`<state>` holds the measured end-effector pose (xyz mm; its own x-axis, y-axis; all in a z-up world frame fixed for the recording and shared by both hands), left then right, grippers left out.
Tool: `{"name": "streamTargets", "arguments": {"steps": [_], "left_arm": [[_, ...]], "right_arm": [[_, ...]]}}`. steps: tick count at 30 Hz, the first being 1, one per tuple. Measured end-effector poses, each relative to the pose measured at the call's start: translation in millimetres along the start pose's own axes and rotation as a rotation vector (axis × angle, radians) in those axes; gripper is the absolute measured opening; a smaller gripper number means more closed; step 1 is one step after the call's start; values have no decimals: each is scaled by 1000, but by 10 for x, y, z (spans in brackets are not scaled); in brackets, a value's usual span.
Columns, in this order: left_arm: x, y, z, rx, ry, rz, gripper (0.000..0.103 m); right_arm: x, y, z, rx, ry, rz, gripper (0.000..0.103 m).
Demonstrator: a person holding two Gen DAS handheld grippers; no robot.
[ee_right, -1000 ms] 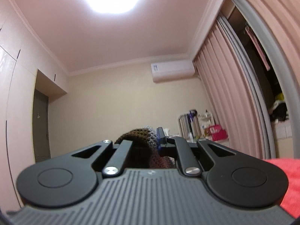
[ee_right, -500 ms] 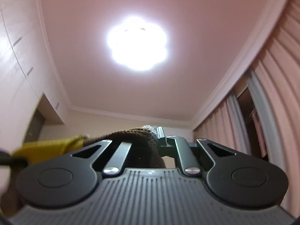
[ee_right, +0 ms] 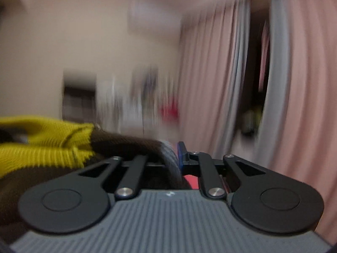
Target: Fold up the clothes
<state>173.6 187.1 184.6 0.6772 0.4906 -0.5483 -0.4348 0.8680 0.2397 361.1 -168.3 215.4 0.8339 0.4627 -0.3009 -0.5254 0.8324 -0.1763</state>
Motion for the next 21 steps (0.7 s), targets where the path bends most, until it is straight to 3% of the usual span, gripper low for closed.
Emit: {"name": "streamTargets", "arguments": {"steps": [1, 3, 6, 8, 11, 13, 15, 19, 21], "left_arm": [[248, -62, -275, 1, 55, -14, 55], [626, -134, -744, -1, 141, -36, 56], [858, -51, -1351, -21, 191, -51, 59], [812, 79, -1614, -70, 181, -43, 59], [433, -31, -1827, -204, 136, -139, 69], [108, -143, -1861, -261, 85, -210, 84], [-259, -211, -2043, -280, 39, -229, 85], [-888, -380, -2500, -360, -32, -242, 93], [-986, -605, -2764, -358, -11, -267, 92]], "right_arm": [[261, 33, -377, -6, 107, 24, 29], [439, 92, -842, 34, 197, 80, 29], [568, 218, -1528, 145, 270, 157, 31], [586, 276, -1778, 216, 268, 167, 31], [358, 465, -1927, 332, 156, 190, 33], [40, 812, -1938, 412, 92, 335, 33], [-191, 1075, -1872, 421, 80, 464, 34], [-436, 1962, -1924, 419, 179, 812, 34], [-388, 2315, -2025, 384, 250, 829, 34]]}}
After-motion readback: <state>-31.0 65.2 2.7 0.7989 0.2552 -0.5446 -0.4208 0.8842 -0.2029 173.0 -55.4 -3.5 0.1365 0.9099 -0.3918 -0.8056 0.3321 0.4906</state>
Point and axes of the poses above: each gripper's, at about its wrist camera, not at the fingertips, and x roughly the way its jaws point, y to its left, z to its top, the point moved 6 cm from there along x, roughly the way its jaws point, and after that the axes turned 8 degrees about -y, right-handed, at the moved point
